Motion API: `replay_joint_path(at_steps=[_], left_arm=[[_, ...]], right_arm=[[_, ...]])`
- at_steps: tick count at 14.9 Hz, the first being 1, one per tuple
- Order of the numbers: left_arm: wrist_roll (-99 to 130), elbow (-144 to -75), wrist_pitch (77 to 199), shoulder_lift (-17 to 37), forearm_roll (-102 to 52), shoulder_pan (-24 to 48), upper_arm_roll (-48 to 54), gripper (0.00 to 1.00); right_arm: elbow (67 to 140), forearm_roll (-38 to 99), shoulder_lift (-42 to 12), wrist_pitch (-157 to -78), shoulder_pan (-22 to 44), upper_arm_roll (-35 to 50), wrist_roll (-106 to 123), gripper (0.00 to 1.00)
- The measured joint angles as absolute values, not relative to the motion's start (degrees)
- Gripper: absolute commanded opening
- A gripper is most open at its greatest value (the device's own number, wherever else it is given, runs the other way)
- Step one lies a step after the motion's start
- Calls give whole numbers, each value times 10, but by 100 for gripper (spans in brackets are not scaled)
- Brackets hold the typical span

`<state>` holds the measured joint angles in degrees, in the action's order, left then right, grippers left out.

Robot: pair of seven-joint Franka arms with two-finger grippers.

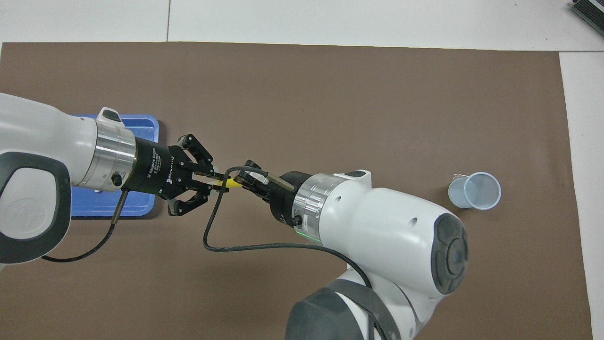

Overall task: Transfer and insert pens with both arms
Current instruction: 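Open the left gripper while the right gripper pulls the pen away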

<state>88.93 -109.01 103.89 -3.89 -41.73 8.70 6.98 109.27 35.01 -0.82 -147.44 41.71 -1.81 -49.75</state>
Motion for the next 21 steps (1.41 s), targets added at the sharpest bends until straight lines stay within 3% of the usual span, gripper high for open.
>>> replay_joint_path(at_steps=[2, 6, 10, 15, 21], left_arm=[[889, -1090, 1039, -39, -417, 87, 70, 0], [888, -1090, 1043, -39, -418, 88, 71, 35], [890, -1090, 1047, -41, -419, 95, 71, 51], [888, -1092, 1047, -51, -419, 96, 70, 52], [800, -1097, 1038, -67, -409, 94, 63, 47]], right_arm=[[1093, 350, -8, -1474, 417, -18, -498, 0], [1093, 350, -8, -1474, 416, -19, -498, 0], [1093, 351, -8, -1473, 410, -21, -498, 0], [1094, 351, -9, -1444, 381, -21, -433, 0], [1093, 320, -6, -1257, 255, -28, -188, 0]])
